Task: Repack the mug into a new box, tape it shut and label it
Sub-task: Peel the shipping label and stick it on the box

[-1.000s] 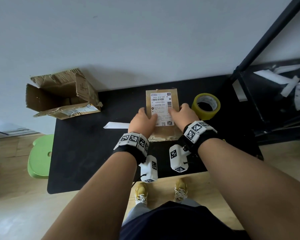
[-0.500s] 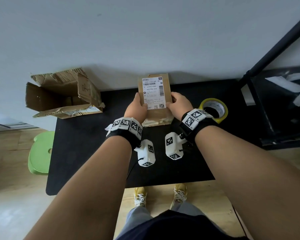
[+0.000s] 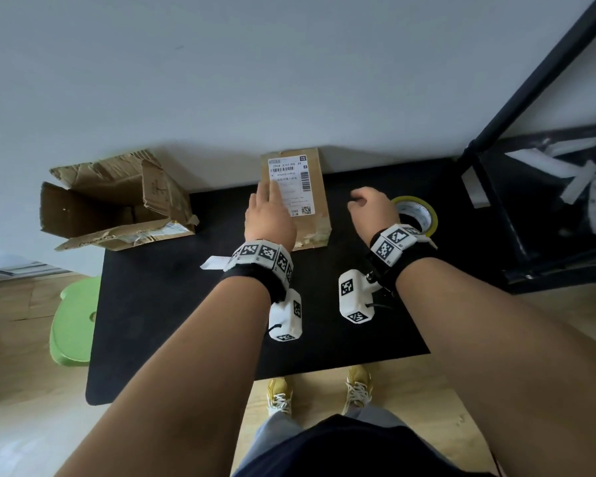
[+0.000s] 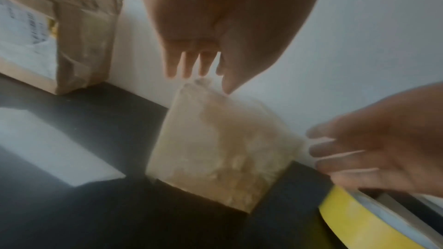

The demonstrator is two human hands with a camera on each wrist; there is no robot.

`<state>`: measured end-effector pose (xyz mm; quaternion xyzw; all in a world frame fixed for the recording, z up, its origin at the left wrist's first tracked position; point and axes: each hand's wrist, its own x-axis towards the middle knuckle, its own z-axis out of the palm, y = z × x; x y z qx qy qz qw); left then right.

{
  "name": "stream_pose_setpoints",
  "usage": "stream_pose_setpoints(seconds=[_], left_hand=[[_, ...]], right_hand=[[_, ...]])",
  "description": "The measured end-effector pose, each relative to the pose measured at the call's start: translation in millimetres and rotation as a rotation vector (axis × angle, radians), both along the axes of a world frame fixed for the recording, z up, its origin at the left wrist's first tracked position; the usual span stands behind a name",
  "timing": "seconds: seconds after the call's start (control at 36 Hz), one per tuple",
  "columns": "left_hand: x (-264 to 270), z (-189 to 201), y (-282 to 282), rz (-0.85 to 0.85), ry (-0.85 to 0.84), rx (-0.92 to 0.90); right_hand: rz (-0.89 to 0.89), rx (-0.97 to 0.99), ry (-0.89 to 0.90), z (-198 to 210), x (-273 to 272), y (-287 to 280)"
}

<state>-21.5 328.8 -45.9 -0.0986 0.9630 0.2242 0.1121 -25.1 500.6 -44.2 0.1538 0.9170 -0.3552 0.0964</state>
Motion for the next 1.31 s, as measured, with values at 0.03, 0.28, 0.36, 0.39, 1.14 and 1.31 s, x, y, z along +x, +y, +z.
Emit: stream_pose_setpoints(seconds=[0.03,0.28,0.36,0.39,1.14,1.31], left_hand=[[1.8,0.8,6.2,-0.028,0.039,-0.029],[14.4,5.4,83.2,-0.304,0.216,-0.05],[20.5,0.1,103.9,-0.351,0.16,-0.061],[22.5,-2.1,109.0,-0.358,0.137,-0.068],[-4.7,-36.2,152.0,-0.219,-0.1,-0.05],[1.4,-46.9,158.2,-0.202,-0.142,-0.027]], right_hand=[[-0.022,0.013,0.023,1.0,2.5,8.3],[-0.072,0.251,-0.065,6.7,35.0,85.0],[0.014,0.238,-0.165,3.4,45.9,98.7],[0.033,0.238,-0.189,1.5,48.8,100.4],[0.249,0.564,-0.084,-18.2,-30.4,151.7],[0.278,0.535,-0.06,-35.4,-32.4,154.2]])
